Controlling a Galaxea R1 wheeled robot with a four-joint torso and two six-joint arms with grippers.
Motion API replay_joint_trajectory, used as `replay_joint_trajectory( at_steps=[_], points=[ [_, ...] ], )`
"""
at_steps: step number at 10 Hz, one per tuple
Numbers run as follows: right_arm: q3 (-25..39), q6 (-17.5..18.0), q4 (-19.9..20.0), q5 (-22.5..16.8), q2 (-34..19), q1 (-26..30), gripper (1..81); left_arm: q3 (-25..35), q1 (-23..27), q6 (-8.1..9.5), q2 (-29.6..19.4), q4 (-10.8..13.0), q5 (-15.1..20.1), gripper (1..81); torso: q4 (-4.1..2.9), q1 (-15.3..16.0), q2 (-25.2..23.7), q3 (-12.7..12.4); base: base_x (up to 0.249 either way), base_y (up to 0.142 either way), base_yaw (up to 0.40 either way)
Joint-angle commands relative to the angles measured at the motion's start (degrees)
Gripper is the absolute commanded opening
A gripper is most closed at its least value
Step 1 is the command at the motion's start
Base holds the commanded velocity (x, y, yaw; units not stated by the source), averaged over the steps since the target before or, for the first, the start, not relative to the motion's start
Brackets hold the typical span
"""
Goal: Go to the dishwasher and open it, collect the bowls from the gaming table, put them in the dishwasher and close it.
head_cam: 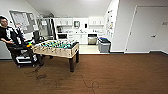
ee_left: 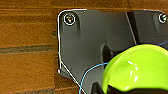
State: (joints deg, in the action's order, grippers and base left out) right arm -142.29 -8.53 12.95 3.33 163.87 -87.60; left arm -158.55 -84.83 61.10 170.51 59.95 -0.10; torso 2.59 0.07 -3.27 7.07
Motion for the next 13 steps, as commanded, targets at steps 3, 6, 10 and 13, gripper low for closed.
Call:
replay_joint_trajectory(
  at_steps=[3, 6, 10, 13],
  points=[
    [0.27, -0.08, -0.82, -3.42, -0.71, 2.56, 1.0, -0.18, 2.35, -0.28, -0.43, -0.28, 2.21, 1.0, 0.00, -0.07, -0.09, -0.02, 0.116, 0.000, 0.000],
    [0.27, -0.08, -0.82, -3.42, -0.71, 2.56, 1.0, -0.18, 2.34, -0.28, -0.34, -0.28, 2.21, 1.0, 0.00, -0.07, -0.06, -0.02, 0.185, 0.000, 0.000],
    [0.27, -0.08, -0.82, -3.42, -0.71, 2.47, 1.0, -0.19, 2.26, -0.28, -0.34, -0.28, 2.21, 1.0, 0.00, -0.02, -0.06, -0.02, 0.191, 0.000, 0.000],
    [0.27, -0.08, -0.82, -3.42, -0.71, 2.47, 1.0, -0.18, 2.26, -0.28, -0.25, -0.19, 2.21, 1.0, 0.02, 0.00, -0.06, -0.02, 0.191, -0.024, 0.000]
  ],
)
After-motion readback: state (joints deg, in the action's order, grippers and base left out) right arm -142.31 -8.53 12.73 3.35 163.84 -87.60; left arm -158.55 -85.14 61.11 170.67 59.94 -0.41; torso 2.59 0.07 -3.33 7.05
